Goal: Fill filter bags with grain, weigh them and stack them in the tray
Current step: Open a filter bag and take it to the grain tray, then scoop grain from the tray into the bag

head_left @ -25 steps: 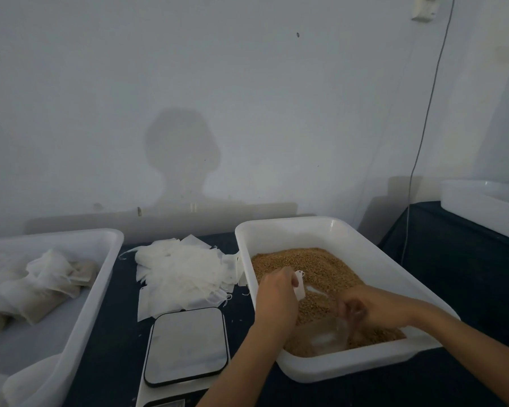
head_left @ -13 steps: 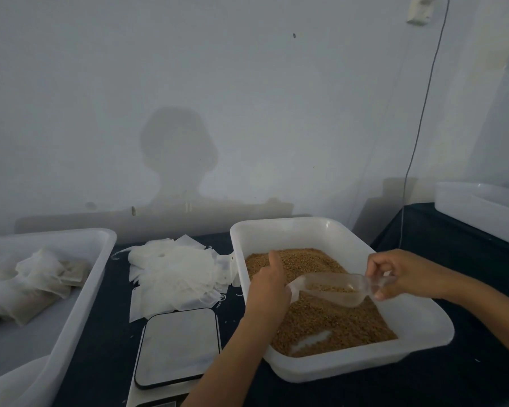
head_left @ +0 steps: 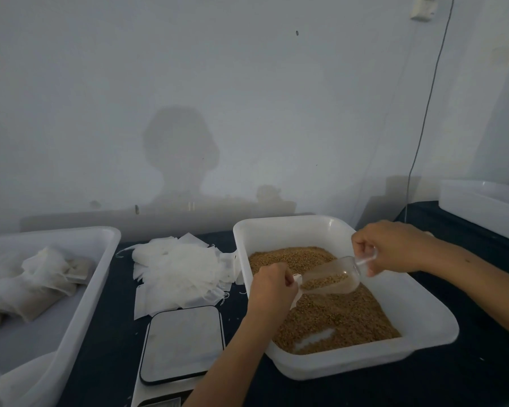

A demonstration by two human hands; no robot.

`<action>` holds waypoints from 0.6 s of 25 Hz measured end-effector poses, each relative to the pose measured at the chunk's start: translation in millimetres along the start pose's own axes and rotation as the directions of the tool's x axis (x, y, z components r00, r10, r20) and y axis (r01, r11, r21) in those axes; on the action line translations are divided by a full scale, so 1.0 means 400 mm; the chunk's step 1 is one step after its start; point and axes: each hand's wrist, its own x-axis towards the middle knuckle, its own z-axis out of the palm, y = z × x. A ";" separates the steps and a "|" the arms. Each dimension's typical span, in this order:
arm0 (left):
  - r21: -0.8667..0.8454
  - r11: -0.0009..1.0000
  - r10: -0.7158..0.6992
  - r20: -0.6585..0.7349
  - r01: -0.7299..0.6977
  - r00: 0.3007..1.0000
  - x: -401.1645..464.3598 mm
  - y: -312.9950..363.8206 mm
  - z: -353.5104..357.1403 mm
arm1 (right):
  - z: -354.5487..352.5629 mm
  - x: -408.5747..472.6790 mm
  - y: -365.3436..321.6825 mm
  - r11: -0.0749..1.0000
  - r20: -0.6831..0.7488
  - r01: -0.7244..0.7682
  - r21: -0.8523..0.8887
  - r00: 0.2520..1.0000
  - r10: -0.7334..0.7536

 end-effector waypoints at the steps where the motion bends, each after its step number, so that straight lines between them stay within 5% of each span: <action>1: -0.017 1.000 -0.015 -0.005 0.015 1.000 0.001 -0.002 0.001 | -0.015 0.005 -0.014 0.999 -0.004 0.007 -0.039 1.000 -0.007; 6: -0.056 0.997 -0.052 -0.032 0.050 0.998 0.004 -0.010 0.004 | -0.067 0.030 -0.067 0.967 -0.015 0.030 -0.253 0.999 -0.035; 15: -0.019 1.000 -0.020 -0.075 0.019 0.997 0.001 -0.008 0.003 | -0.084 0.038 -0.097 0.928 -0.024 0.049 -0.369 0.998 -0.062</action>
